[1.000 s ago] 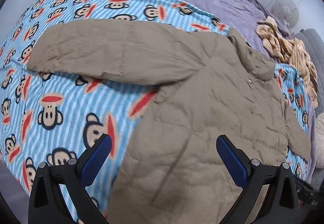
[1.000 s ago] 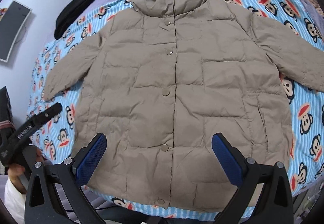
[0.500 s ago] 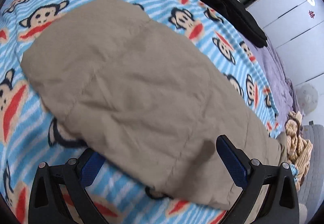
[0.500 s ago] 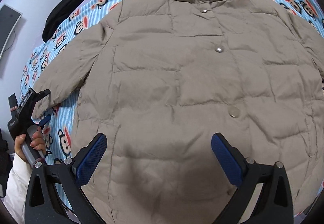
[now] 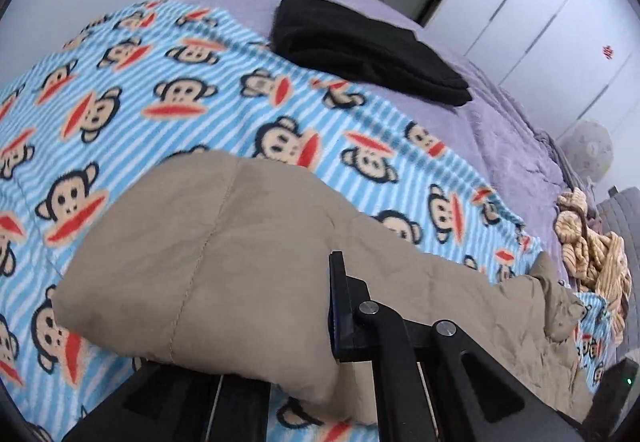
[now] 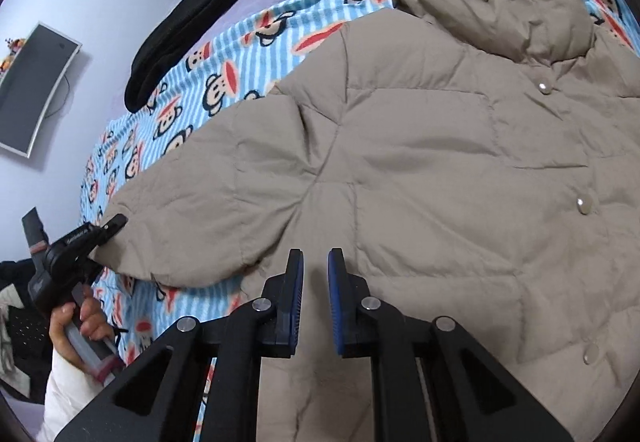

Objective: Fold large clothes

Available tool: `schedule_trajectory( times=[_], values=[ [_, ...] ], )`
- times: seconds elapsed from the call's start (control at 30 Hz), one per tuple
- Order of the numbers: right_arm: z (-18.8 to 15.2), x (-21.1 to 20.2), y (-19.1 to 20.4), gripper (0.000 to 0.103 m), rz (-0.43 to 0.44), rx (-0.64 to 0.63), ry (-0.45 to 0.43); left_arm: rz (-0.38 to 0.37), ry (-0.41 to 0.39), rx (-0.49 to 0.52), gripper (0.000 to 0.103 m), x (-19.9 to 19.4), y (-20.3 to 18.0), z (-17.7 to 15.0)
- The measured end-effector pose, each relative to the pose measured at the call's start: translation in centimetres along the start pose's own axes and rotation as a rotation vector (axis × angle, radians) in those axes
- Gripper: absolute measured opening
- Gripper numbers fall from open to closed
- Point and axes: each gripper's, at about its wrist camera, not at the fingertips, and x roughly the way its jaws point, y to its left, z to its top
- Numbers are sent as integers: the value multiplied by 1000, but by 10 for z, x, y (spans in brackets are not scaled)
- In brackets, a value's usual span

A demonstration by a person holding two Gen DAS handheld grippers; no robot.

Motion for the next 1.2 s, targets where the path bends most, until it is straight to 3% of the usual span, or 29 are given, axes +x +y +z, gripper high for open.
schedule_trajectory(
  times=[0.17,0.33,0.47,0.57,0.63,0.73,0.83,0.93,0.97,1.0,1.03,1.07,1.1,1.2],
  values=[
    [14,36,18,14,103,-4,-21,-119,-73,143,9,-47,-68,2],
    [10,90,17,14,102,-15,117,-290,-39,323,9,-55,-172,-22],
    [13,75,3,14,183,-10,165,-377,15,442,9,-46,-258,-63],
    [8,33,-35,14,196,33,130,-427,65,539,9,-35,-321,-105],
    [4,-3,-74,14,136,63,79,-412,105,625,9,-18,-357,-143],
    [-5,-49,-131,14,17,104,13,-303,171,769,9,27,-387,-205],
    [-16,-80,-184,14,-69,170,-14,-175,246,874,9,65,-389,-254],
    [-25,-91,-221,14,-96,236,-15,-133,257,912,10,69,-377,-272],
    [-27,-91,-228,14,-91,254,-15,-142,253,923,26,65,-376,-273],
    [-28,-90,-232,14,-82,265,-17,-169,263,928,66,60,-376,-273],
    [-28,-89,-235,14,-66,276,-20,-189,256,925,89,53,-374,-269],
    [-26,-88,-236,13,-59,280,-23,-195,218,922,103,42,-373,-267],
    [-24,-87,-236,14,-60,281,-25,-206,179,931,103,32,-373,-260],
    [-22,-83,-241,14,-72,271,-26,-227,164,957,103,7,-367,-243]
  ],
)
